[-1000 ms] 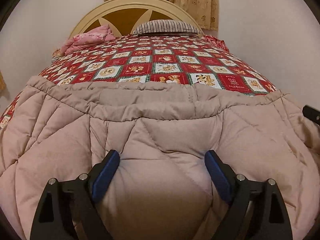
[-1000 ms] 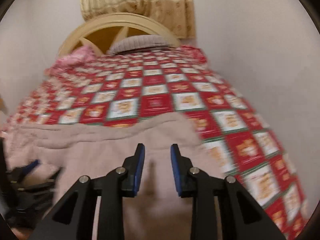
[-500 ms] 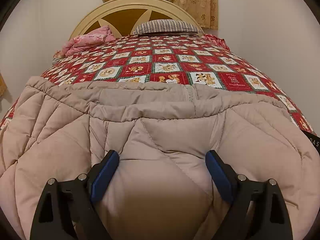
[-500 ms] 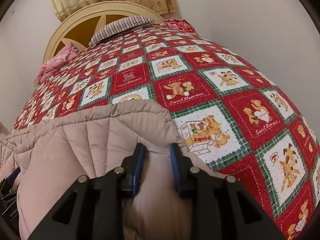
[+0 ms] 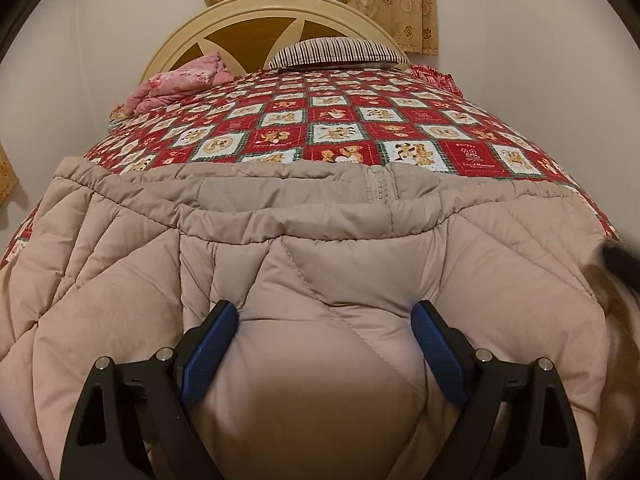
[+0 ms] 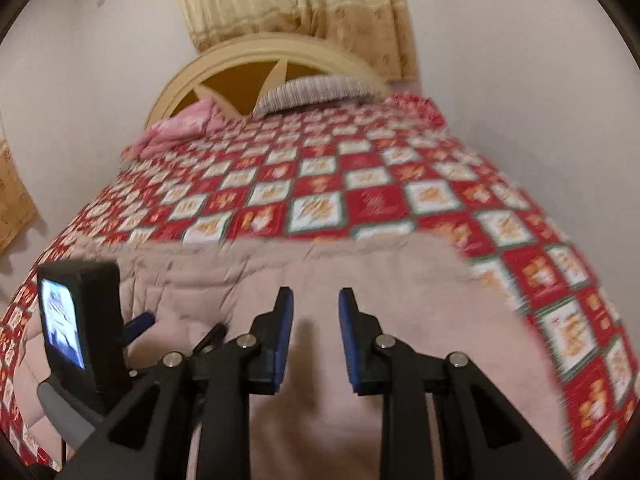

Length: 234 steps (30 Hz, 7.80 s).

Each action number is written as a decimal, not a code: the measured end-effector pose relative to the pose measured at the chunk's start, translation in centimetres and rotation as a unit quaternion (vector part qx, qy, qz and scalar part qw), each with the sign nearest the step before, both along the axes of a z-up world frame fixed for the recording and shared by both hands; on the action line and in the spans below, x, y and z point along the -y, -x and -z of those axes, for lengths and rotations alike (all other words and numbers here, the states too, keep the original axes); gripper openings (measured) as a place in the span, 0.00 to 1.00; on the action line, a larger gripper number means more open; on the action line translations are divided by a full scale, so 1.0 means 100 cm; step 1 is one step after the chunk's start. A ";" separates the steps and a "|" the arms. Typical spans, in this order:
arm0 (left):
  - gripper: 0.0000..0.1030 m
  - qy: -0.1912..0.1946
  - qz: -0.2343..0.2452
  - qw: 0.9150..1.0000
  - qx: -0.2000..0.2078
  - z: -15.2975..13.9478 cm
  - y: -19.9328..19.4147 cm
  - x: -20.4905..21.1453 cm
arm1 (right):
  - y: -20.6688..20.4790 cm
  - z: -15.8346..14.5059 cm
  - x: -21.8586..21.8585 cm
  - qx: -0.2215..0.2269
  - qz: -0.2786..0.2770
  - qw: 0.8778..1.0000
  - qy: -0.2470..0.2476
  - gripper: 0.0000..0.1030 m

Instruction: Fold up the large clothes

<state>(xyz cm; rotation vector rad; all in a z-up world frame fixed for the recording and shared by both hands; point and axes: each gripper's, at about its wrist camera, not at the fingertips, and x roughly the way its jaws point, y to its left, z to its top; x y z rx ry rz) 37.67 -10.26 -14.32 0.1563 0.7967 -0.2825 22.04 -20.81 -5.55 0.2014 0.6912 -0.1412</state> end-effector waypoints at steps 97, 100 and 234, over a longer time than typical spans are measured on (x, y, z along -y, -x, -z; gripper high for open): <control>0.19 0.178 0.205 0.954 0.124 -0.141 0.166 -0.133 | 0.072 -0.007 -0.066 0.079 0.001 0.943 -0.324 0.29; 0.19 0.128 0.261 0.950 0.113 -0.119 0.183 -0.084 | 0.086 -0.010 -0.019 0.080 0.014 0.954 -0.290 0.30; 0.74 -0.054 -0.014 0.997 0.055 -0.046 0.072 -0.091 | 0.121 0.062 -0.004 -0.039 -0.046 0.977 -0.203 0.22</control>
